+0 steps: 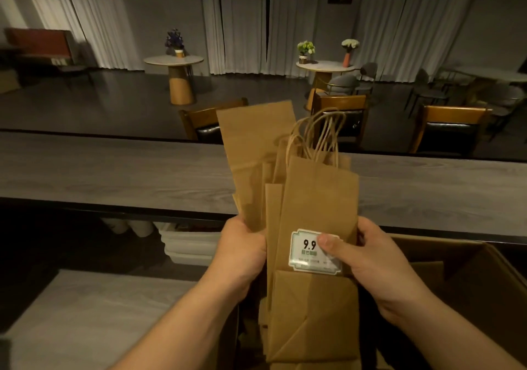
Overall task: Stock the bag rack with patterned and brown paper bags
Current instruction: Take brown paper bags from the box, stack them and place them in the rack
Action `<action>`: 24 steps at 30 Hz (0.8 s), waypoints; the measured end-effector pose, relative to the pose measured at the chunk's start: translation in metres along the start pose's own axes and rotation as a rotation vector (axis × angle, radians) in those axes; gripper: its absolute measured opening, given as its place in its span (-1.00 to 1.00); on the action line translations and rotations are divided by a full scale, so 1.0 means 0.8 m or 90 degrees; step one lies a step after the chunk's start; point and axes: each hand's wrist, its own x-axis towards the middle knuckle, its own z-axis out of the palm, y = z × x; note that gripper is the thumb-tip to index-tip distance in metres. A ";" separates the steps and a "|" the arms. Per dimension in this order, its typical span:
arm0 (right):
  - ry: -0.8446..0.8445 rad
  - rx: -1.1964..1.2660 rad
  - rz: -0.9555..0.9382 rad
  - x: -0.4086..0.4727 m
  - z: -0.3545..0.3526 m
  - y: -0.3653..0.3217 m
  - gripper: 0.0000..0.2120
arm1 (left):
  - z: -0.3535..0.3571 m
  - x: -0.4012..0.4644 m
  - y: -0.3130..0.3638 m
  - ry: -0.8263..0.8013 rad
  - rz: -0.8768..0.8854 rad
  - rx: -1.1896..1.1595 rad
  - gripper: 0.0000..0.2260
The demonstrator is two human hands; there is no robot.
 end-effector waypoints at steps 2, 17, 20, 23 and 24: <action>0.018 -0.074 0.010 0.001 0.003 0.002 -0.52 | -0.001 0.002 0.000 0.049 0.013 -0.020 -0.86; 0.089 0.311 -0.012 0.016 -0.027 -0.006 -0.62 | -0.001 0.012 -0.007 0.068 0.054 -0.112 -0.80; 0.122 0.303 -0.024 0.020 -0.027 -0.003 -0.66 | 0.000 0.014 -0.009 0.072 0.041 -0.117 -0.93; 0.166 0.309 -0.011 0.024 -0.039 -0.004 -0.77 | -0.001 0.019 -0.008 0.101 0.028 -0.155 -0.92; 0.168 0.312 -0.006 0.025 -0.043 -0.004 -0.78 | -0.002 0.020 -0.007 0.110 0.019 -0.160 -0.92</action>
